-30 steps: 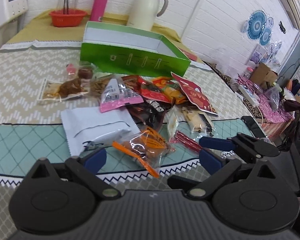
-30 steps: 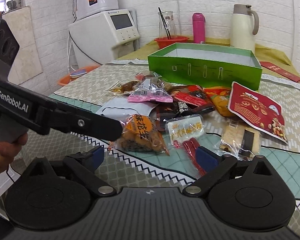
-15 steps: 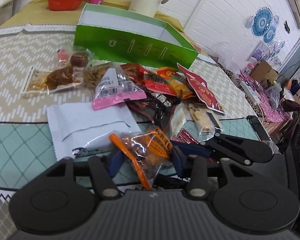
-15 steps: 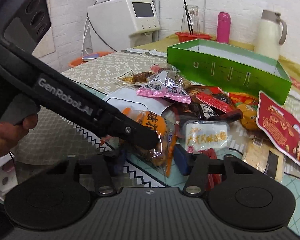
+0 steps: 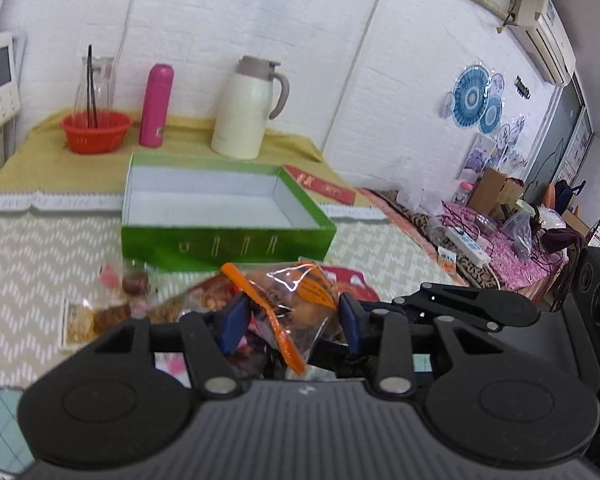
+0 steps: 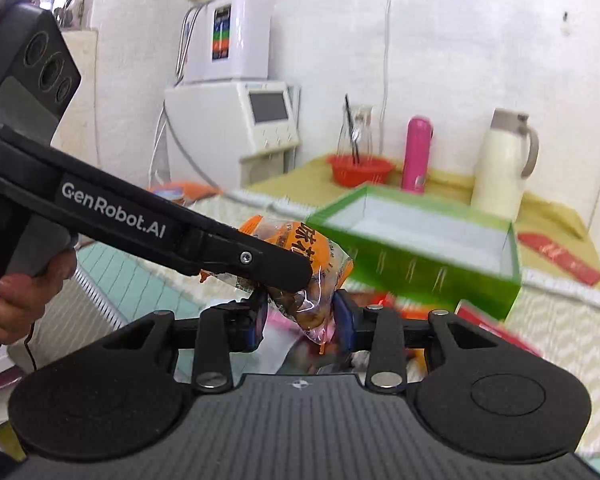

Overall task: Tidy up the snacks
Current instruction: 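Carry the orange-clipped bag into the green box and open the left tool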

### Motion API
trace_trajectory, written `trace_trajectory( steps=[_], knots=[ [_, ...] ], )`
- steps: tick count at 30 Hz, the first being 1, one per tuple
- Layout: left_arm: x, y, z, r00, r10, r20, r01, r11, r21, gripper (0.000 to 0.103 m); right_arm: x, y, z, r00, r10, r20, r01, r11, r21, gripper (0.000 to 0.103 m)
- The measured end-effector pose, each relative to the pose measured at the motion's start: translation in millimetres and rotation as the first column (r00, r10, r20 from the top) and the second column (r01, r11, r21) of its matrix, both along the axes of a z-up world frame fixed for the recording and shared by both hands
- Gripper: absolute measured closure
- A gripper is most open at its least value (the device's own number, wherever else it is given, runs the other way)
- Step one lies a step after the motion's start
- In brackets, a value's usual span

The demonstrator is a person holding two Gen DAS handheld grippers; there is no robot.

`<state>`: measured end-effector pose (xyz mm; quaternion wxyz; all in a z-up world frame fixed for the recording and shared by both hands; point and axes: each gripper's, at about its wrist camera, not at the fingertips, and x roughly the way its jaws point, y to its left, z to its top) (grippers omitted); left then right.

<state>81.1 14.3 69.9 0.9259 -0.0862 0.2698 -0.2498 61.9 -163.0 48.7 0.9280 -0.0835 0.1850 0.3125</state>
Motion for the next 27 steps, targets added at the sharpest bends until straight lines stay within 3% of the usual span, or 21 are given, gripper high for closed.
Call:
trace_trajectory(
  steps=[3,9,17,26,27],
  knots=[
    [32,1,15,0.999,0.007,0.036,-0.007,1.0,-0.008,0.065,33,-1,15,0.999,-0.017,0.031,0.016,1.0,0.011,0.039],
    [111,2,20,0.999,0.024,0.021,-0.023,0.999,-0.028,0.065,111,-1,25,0.998,-0.054,0.023,0.053,0.998,0.013,0.039],
    [198,5,-14,0.995,0.043,-0.092,-0.046,0.998,-0.03,0.065,190,-4,-5,0.99,-0.064,-0.129,0.071,0.996,0.052,0.039],
    [241,6,-47,0.985,0.052,-0.166,-0.053,0.999,-0.004,0.063,234,0,-33,0.968,-0.059,-0.242,0.07,0.997,0.036,0.038],
    [244,6,-49,0.983,0.053,-0.174,-0.054,0.999,0.0,0.057,238,1,-35,0.966,-0.06,-0.25,0.07,0.997,0.031,0.036]
  ],
)
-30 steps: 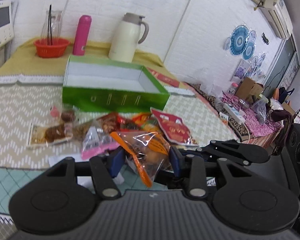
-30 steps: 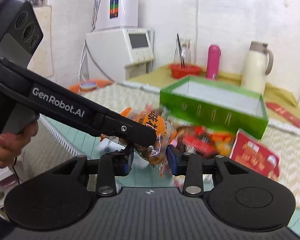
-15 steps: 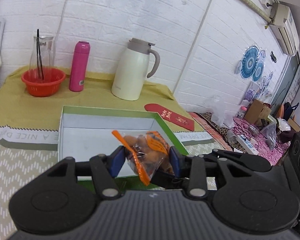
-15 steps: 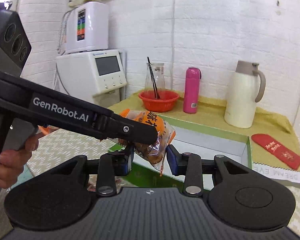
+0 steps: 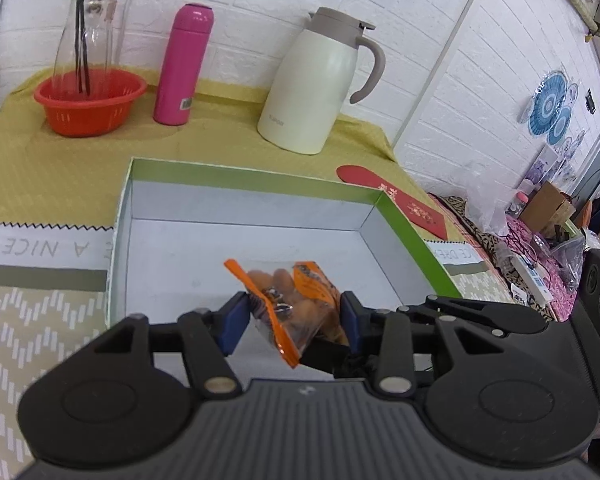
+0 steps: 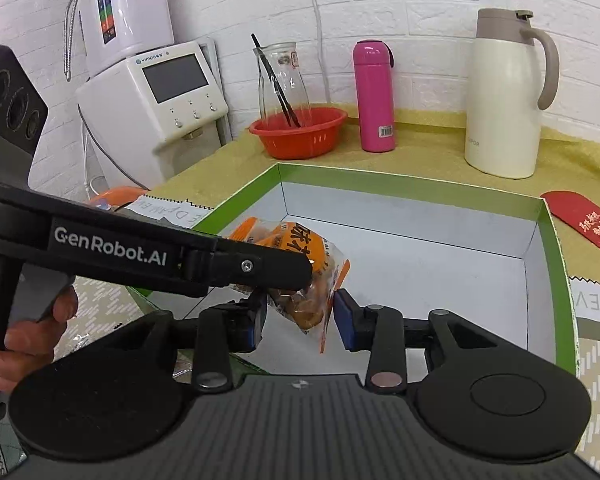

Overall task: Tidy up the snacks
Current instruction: 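Carry the orange-clipped bag into the green box and open the left tool, then move the left tool back to the pile toward the pink-sealed clear bag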

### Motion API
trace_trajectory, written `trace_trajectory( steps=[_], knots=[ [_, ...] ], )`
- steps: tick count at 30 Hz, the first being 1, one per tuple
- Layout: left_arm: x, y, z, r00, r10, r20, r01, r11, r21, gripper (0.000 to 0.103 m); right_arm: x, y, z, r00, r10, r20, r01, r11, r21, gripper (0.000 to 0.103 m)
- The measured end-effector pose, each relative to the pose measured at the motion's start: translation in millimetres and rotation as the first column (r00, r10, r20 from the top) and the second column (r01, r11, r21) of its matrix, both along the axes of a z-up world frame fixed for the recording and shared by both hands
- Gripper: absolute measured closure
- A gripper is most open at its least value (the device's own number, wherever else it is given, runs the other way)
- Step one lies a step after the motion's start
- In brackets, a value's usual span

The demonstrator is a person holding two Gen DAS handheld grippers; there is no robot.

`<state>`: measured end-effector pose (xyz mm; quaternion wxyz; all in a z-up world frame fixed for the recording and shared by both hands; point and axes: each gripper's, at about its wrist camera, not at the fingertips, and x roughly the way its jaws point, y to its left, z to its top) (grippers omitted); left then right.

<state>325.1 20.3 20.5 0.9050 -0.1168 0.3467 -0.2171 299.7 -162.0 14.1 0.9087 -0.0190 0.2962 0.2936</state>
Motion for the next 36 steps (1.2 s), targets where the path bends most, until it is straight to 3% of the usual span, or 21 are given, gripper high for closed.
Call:
trace_trajectory(
  steps=[2,3,4,6,8,12,20,25,31,36],
  knots=[
    [3,0,-2,1.0,0.01,-0.017,-0.01,1.0,-0.001,0.04,3,2,-2,1.0,0.001,-0.003,-0.001,1.0,-0.018,0.034],
    [1,1,-2,1.0,0.017,-0.018,-0.017,1.0,-0.008,0.027,3,2,-1,1.0,0.003,0.013,-0.002,1.0,-0.028,0.023],
    [-1,3,-1,0.999,0.033,-0.014,-0.033,0.999,-0.014,0.023,1,2,2,0.999,0.003,0.035,-0.002,0.999,-0.036,0.0],
    [-9,6,5,0.998,0.061,0.01,-0.06,0.998,-0.019,0.023,-7,-1,9,0.996,-0.002,0.087,0.005,0.999,-0.039,0.0],
    [-17,5,14,0.995,0.091,0.045,-0.093,0.995,0.032,0.023,-20,-6,18,0.989,0.001,0.151,0.003,1.0,-0.031,0.0],
    [-41,5,31,0.984,0.139,0.115,-0.149,0.986,0.079,0.023,-45,-10,35,0.98,-0.01,0.198,0.02,0.998,-0.051,0.0],
    [-111,3,69,0.953,0.171,0.252,-0.204,0.973,0.111,0.023,-108,-19,69,0.972,-0.055,0.23,0.061,0.998,-0.015,0.0],
    [-163,9,86,0.938,0.179,0.297,-0.214,0.973,0.088,0.023,-152,-32,82,0.972,-0.103,0.213,0.101,0.995,0.019,0.0],
    [-227,17,76,0.933,0.16,0.324,-0.183,0.982,0.041,0.023,-206,-52,74,0.966,-0.147,0.211,0.127,0.986,0.104,0.0],
    [-260,22,47,0.945,0.164,0.283,-0.18,0.983,0.033,0.023,-234,-67,44,0.969,-0.203,0.139,0.178,0.968,0.176,0.0]
  ],
)
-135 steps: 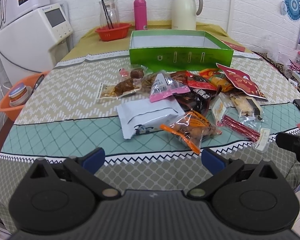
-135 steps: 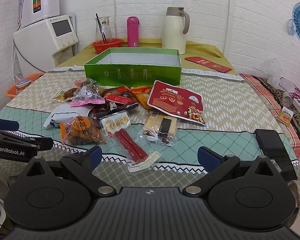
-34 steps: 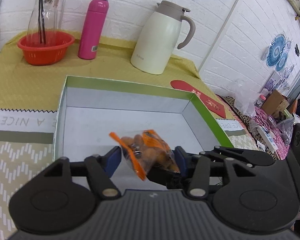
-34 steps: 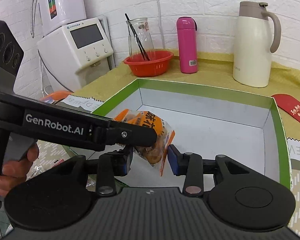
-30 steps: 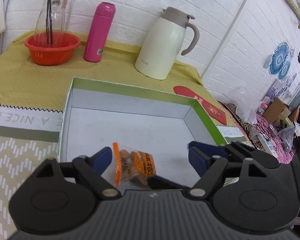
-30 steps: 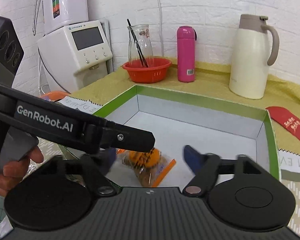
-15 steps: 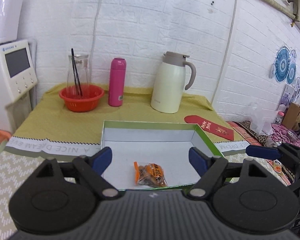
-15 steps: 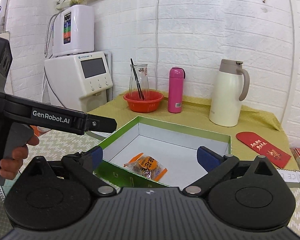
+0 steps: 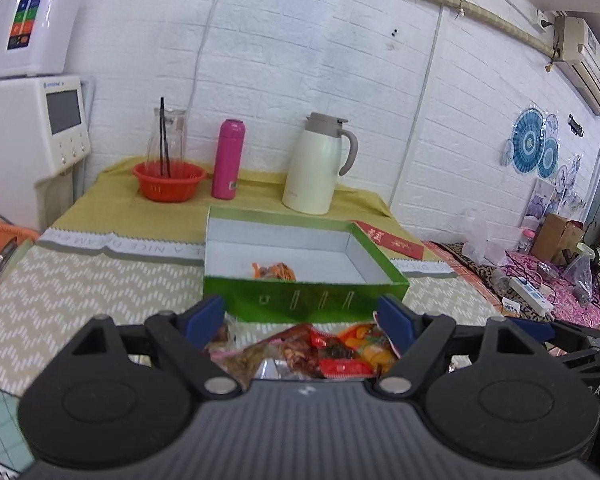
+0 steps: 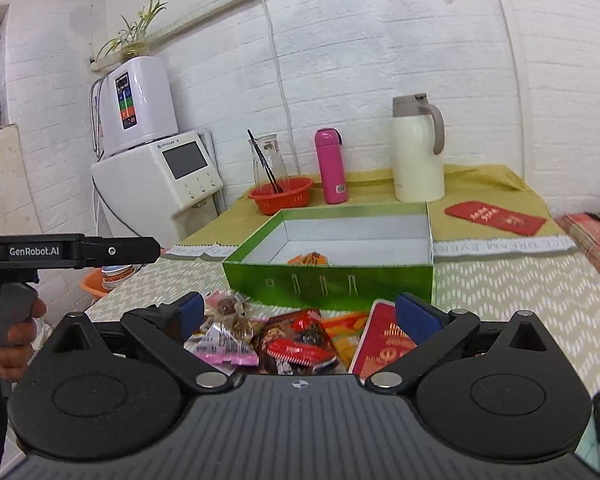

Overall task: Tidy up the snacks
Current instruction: 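Move the left tool back to the pile toward the pink-sealed clear bag, then grasp the pink-sealed clear snack bag with the left tool and lift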

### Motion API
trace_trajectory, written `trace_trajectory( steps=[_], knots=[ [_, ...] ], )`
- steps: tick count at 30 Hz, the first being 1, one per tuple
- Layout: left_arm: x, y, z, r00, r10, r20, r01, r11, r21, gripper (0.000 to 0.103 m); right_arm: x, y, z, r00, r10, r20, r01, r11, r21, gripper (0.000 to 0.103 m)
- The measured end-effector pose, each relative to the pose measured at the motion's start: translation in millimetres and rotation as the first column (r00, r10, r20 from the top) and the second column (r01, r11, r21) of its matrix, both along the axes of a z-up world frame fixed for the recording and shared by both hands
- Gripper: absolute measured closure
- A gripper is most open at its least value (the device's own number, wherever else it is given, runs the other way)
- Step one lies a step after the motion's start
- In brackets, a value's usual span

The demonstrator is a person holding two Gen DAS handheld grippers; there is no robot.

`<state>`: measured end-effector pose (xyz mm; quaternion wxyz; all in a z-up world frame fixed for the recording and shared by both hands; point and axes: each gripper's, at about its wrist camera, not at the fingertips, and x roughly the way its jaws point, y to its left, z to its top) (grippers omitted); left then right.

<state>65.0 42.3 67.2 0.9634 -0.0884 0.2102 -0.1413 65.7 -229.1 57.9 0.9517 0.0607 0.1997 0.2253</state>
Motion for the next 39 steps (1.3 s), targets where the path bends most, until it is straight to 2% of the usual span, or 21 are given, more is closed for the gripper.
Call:
trace_trajectory(
  steps=[5,9,11,15,18,24,28,30,33,35,37,39],
  knots=[
    [-20,10,-37,0.998,0.012,-0.065,-0.013,1.0,-0.019,0.023,-26,-2,-33,1.0,-0.019,-0.001,0.019,0.998,0.056,0.0],
    [-24,22,-61,0.989,0.021,-0.147,-0.026,0.999,-0.03,0.023,-30,17,-52,1.0,0.001,-0.022,-0.001,1.0,-0.009,0.0],
    [-24,32,-68,0.984,0.037,-0.173,-0.045,0.998,-0.042,0.023,-26,31,-58,0.998,0.039,-0.049,-0.04,0.999,-0.031,0.0],
    [-28,54,-72,0.979,0.108,-0.175,-0.117,0.992,-0.038,0.023,-13,64,-58,0.988,0.115,-0.104,-0.122,0.99,-0.069,0.0],
    [-31,69,-76,0.973,0.135,-0.188,-0.149,0.987,-0.063,0.023,1,87,-54,0.982,0.158,-0.107,-0.167,0.983,-0.082,0.0],
    [-30,88,-82,0.966,0.139,-0.218,-0.166,0.979,-0.114,0.023,36,126,-58,0.984,0.144,-0.104,-0.161,0.972,-0.173,0.0],
    [-19,90,-79,0.971,0.1,-0.217,-0.132,0.981,-0.142,0.023,50,138,-57,0.983,0.152,-0.105,-0.169,0.97,-0.176,0.0],
    [-8,87,-74,0.976,0.053,-0.212,-0.088,0.983,-0.159,0.023,51,139,-58,0.984,0.151,-0.089,-0.167,0.964,-0.206,0.0],
    [13,78,-66,0.978,-0.047,-0.205,0.001,0.975,-0.221,0.024,51,133,-60,0.983,0.158,-0.096,-0.176,0.96,-0.219,0.0],
    [30,67,-65,0.969,-0.131,-0.21,0.075,0.964,-0.253,0.024,51,128,-63,0.982,0.151,-0.111,-0.173,0.96,-0.221,0.0],
    [47,53,-68,0.956,-0.18,-0.231,0.122,0.962,-0.246,0.026,53,123,-66,0.98,0.151,-0.127,-0.176,0.961,-0.212,0.0],
    [62,41,-73,0.945,-0.202,-0.258,0.143,0.963,-0.229,0.033,55,120,-67,0.979,0.158,-0.131,-0.181,0.964,-0.196,0.0]
  ],
)
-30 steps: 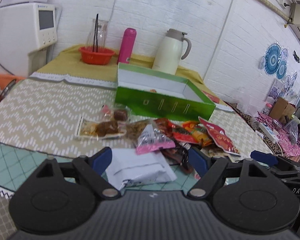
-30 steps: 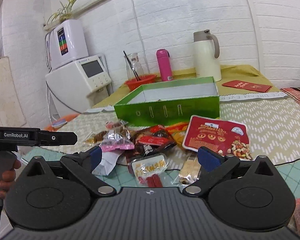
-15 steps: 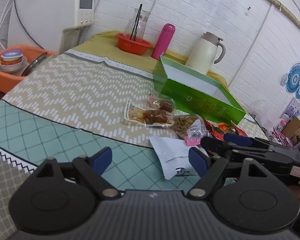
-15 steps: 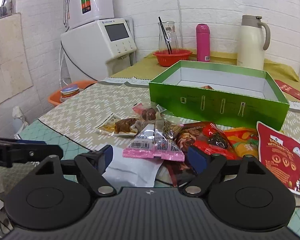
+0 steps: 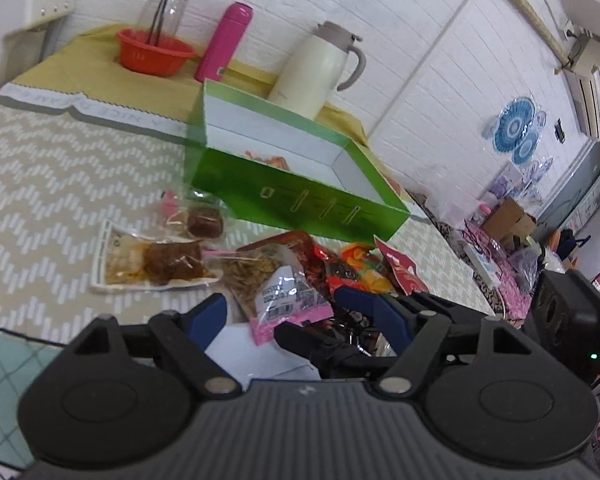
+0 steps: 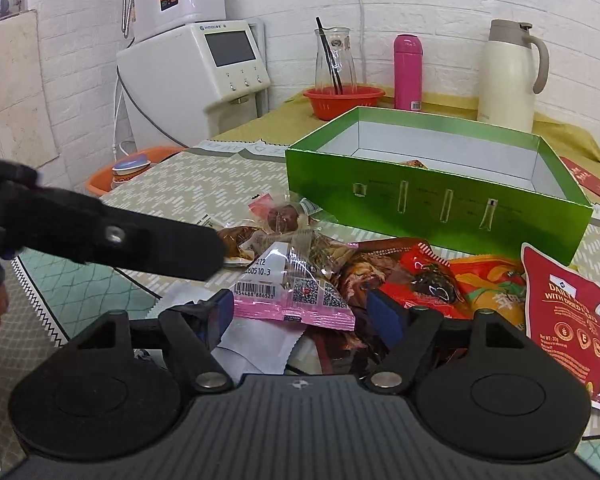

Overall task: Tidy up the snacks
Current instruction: 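Grasp the pink-sealed clear snack bag with the left tool and lift, then carry the pink-sealed bag into the green box and release it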

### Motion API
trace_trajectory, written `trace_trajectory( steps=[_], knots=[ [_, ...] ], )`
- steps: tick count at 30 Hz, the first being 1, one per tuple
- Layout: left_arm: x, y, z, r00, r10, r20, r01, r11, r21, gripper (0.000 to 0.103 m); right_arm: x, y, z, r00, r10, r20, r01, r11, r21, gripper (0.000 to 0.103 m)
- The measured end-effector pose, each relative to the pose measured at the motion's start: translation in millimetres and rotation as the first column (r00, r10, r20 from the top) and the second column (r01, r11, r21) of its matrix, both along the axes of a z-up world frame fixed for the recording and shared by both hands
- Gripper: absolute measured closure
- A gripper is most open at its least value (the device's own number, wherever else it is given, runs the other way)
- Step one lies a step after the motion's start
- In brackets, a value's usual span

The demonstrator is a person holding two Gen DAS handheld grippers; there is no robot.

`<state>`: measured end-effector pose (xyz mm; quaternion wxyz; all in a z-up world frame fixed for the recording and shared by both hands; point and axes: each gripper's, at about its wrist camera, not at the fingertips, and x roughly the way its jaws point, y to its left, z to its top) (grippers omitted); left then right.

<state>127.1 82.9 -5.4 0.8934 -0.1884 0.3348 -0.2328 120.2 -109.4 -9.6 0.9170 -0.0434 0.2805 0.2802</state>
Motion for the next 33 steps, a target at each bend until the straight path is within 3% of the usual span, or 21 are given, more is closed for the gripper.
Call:
trace_trajectory(
  steps=[5,11,14,16,19,27,33],
  knots=[
    [23,-13,-9,0.998,-0.034,-0.049,0.034,0.999,0.006,0.058,6,-1,3,1.0,0.015,-0.008,-0.015,0.999,0.03,0.0],
    [28,-13,-11,0.998,-0.028,-0.049,0.03,0.998,0.048,0.068,16,-2,-1,0.999,0.031,-0.036,-0.029,0.998,0.061,0.001],
    [30,-18,-16,0.999,-0.018,-0.042,0.022,0.996,0.09,0.079,24,-2,-10,0.995,0.044,-0.087,-0.037,0.996,0.085,0.011],
    [29,-18,-15,0.999,0.004,-0.038,0.0,0.995,0.096,0.081,23,-5,-12,0.995,0.032,-0.091,-0.022,0.994,0.106,0.028],
    [23,-19,-9,1.0,0.009,-0.023,-0.007,0.995,0.102,0.086,14,-8,-6,0.997,0.028,-0.072,-0.02,0.995,0.101,0.038],
    [4,-30,25,0.997,-0.005,0.077,-0.003,0.994,0.11,0.089,-4,-21,21,1.0,0.027,0.013,-0.028,0.992,0.123,0.041],
    [20,-50,58,0.987,-0.047,0.156,0.031,0.994,0.108,0.089,3,-38,52,0.995,-0.008,0.104,-0.004,0.993,0.115,0.041]
  ],
)
